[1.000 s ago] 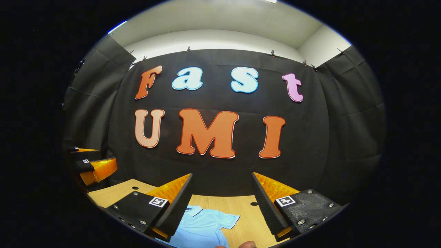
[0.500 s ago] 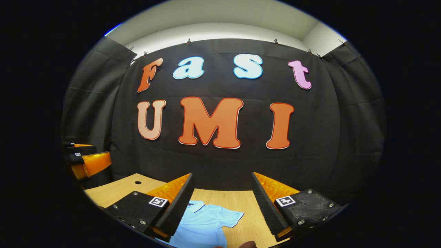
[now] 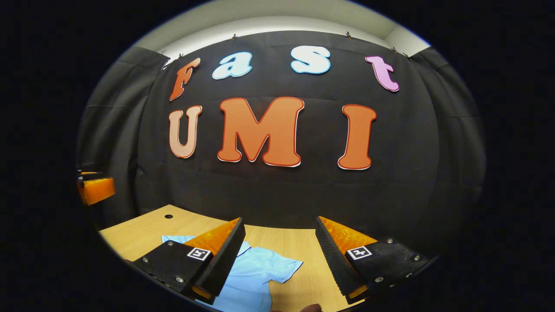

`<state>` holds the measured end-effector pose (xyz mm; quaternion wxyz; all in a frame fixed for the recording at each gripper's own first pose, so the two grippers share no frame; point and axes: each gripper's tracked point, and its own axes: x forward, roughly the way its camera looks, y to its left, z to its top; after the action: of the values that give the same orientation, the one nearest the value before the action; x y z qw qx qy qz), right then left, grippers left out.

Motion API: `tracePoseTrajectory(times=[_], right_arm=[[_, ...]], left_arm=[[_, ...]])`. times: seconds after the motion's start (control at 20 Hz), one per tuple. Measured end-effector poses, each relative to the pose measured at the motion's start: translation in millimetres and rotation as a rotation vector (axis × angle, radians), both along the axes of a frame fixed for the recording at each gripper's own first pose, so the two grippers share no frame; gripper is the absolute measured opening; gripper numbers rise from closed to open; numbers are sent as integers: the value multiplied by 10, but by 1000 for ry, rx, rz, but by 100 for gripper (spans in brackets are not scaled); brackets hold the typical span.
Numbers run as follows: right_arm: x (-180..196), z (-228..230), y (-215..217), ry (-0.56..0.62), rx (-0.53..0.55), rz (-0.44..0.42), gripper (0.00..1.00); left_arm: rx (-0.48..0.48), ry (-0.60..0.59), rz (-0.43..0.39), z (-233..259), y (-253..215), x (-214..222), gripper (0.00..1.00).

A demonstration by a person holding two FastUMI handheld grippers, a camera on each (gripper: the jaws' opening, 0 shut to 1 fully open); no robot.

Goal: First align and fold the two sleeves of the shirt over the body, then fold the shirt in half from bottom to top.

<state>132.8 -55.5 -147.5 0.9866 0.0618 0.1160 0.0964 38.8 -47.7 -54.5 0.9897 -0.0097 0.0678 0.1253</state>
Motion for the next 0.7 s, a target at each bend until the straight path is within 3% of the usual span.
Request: tracePoseTrajectory(times=[0.25,0.7], right_arm=[[300,-343,-72,72,-16,11,98],[970,-1166,-2,295,-59,-49,98]], left_arm=[[44,38,-8,-153,-61,157,98],[119,28,-184,-265,-170,985,99]])
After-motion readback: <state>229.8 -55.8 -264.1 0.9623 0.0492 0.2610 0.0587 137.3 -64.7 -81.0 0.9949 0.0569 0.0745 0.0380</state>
